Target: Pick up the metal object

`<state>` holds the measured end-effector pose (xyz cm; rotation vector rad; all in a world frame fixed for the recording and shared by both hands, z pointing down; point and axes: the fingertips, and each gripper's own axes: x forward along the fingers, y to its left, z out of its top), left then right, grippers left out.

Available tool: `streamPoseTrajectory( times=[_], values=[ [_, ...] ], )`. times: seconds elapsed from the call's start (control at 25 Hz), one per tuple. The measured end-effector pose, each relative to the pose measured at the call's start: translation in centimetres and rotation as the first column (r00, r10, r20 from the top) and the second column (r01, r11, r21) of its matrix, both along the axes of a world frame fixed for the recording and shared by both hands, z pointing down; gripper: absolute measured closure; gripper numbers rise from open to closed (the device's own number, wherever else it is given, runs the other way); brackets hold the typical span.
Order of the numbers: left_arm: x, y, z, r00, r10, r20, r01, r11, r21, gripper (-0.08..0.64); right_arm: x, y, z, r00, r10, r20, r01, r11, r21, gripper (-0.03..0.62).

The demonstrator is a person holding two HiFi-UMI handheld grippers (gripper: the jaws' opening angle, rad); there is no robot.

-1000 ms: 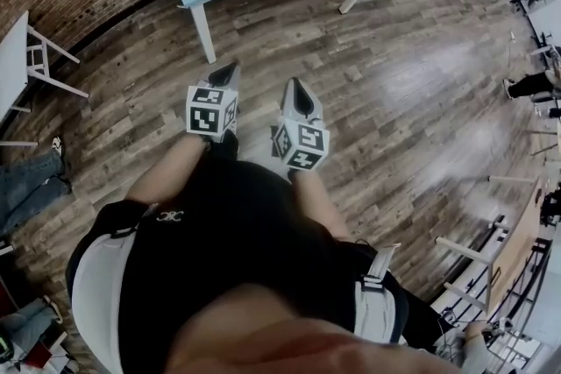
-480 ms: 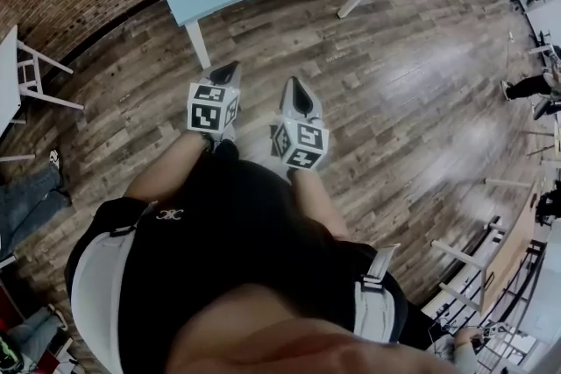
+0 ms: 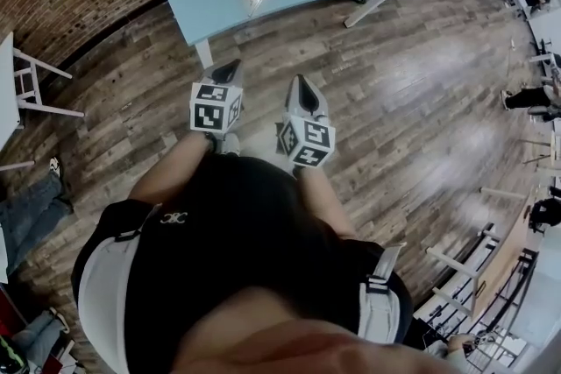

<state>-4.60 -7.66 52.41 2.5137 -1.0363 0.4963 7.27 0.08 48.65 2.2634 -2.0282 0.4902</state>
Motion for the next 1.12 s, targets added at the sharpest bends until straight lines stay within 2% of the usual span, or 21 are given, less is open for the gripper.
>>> streamPoseTrajectory(
  times=[0.2, 0.6, 0.8, 1.12],
  values=[
    [-0.9, -3.0, 0.6, 1.000, -0.013, -0.002, 0.013, 1.000, -0.011, 0.560, -0.6, -3.4, -0.2, 1.000, -0.009, -0.013, 0.009, 1.000, 0.003, 0.578],
    [-0.8, -6.2, 1.7, 1.000, -0.011, -0.016, 0.011, 0.999, -0.041, 0.560, -0.3, -6.3, 0.5, 0.998, 0.014, -0.059, -0.017, 0.999, -0.041, 0.578],
    [-0.5, -7.8, 1.9, 0.999, -0.031, -0.008, 0.030, 0.999, -0.038, 0.559, -0.1, -8.3, 0.7, 0.998, -0.018, -0.062, 0.016, 0.999, -0.036, 0.578],
    [0.6, -12.0, 2.2, 0.996, -0.080, 0.044, 0.082, 0.996, -0.033, 0.559, 1.7, -13.7, 1.1, 0.997, -0.075, -0.027, 0.074, 0.997, -0.016, 0.578]
  ],
)
